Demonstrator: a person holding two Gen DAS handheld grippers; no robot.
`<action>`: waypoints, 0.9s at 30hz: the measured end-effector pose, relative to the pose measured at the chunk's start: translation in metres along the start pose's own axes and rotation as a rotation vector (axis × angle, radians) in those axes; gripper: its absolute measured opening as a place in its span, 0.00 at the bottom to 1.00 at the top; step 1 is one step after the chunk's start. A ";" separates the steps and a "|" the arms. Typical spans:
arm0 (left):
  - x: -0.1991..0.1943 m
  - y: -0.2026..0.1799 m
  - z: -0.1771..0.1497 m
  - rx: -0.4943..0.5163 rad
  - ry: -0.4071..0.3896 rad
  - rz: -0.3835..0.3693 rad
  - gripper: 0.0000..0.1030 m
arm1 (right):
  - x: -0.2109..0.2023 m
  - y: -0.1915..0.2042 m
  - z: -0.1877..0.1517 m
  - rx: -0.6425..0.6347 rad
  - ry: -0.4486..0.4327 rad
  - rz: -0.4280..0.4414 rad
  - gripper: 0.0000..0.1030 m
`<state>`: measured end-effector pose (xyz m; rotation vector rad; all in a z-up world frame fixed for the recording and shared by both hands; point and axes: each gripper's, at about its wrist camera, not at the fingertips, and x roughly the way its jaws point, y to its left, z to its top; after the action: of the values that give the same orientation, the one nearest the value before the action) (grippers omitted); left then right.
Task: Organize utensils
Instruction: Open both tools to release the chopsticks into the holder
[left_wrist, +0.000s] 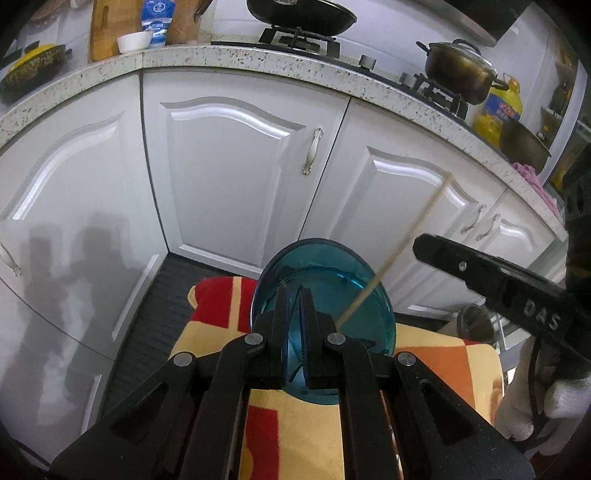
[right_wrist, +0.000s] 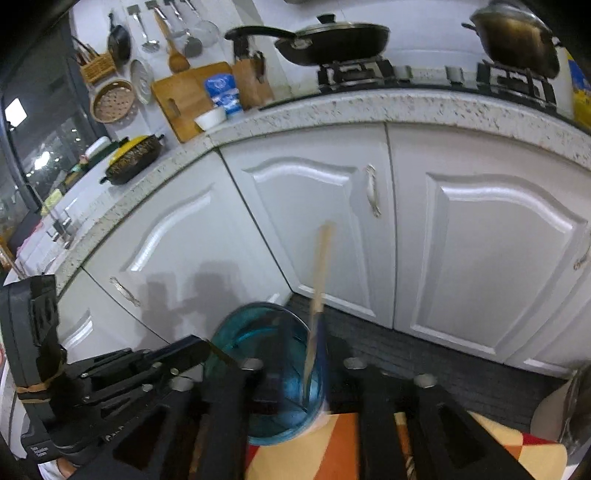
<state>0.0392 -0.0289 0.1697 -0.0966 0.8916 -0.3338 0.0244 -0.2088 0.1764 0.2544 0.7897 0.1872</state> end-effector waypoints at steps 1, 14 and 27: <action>0.000 0.000 0.000 0.000 0.001 0.003 0.08 | -0.001 -0.001 -0.002 0.007 0.001 -0.002 0.35; -0.034 -0.001 -0.033 -0.018 -0.027 0.011 0.48 | -0.051 -0.016 -0.059 0.036 -0.021 -0.062 0.37; -0.070 -0.039 -0.081 0.087 -0.071 0.047 0.49 | -0.127 -0.015 -0.120 0.031 -0.038 -0.187 0.41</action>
<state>-0.0739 -0.0384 0.1798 -0.0071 0.8070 -0.3234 -0.1486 -0.2372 0.1772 0.2111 0.7744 -0.0057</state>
